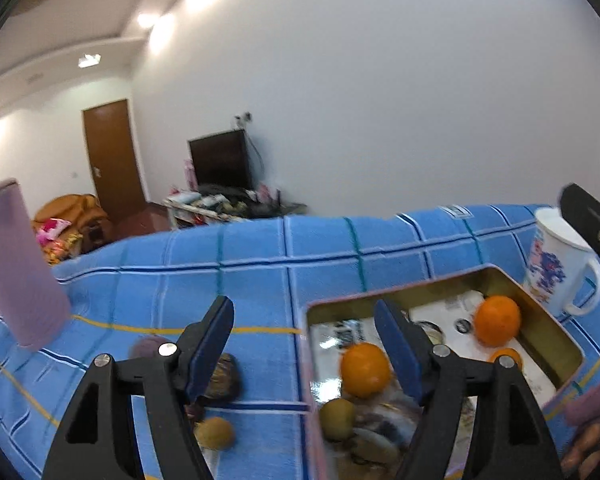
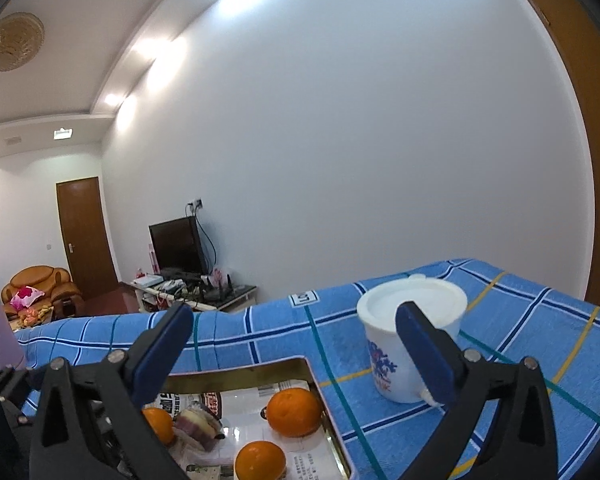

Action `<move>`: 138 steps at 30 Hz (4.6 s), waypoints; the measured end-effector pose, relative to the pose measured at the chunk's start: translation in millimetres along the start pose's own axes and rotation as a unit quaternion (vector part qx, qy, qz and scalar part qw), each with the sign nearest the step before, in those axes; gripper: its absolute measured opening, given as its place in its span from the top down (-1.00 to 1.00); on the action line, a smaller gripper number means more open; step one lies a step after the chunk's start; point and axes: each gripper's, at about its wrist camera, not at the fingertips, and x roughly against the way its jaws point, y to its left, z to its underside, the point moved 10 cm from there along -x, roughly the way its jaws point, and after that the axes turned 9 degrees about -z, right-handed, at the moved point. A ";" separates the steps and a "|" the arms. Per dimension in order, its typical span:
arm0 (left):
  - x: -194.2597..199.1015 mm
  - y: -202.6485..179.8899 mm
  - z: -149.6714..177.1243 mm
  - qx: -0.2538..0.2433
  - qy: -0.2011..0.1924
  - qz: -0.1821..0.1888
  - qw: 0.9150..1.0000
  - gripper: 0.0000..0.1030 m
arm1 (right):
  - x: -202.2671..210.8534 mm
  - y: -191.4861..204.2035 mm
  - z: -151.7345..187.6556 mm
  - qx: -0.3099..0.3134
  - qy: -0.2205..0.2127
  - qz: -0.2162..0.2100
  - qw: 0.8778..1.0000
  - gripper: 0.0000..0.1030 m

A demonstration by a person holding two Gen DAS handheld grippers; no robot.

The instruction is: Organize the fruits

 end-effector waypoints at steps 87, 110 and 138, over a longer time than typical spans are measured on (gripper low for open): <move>-61.0 257.4 47.3 0.058 0.103 -0.138 0.983 -0.44 | -25.4 224.4 132.3 0.024 0.282 -0.149 0.947 0.19; -62.8 247.4 49.1 0.057 0.111 -0.107 0.986 -0.44 | -48.3 244.1 169.7 0.046 0.363 -0.204 0.908 0.45; -109.9 121.0 61.3 0.056 0.219 0.060 0.972 -0.17 | -21.5 191.0 62.5 0.001 0.150 -0.179 0.972 0.45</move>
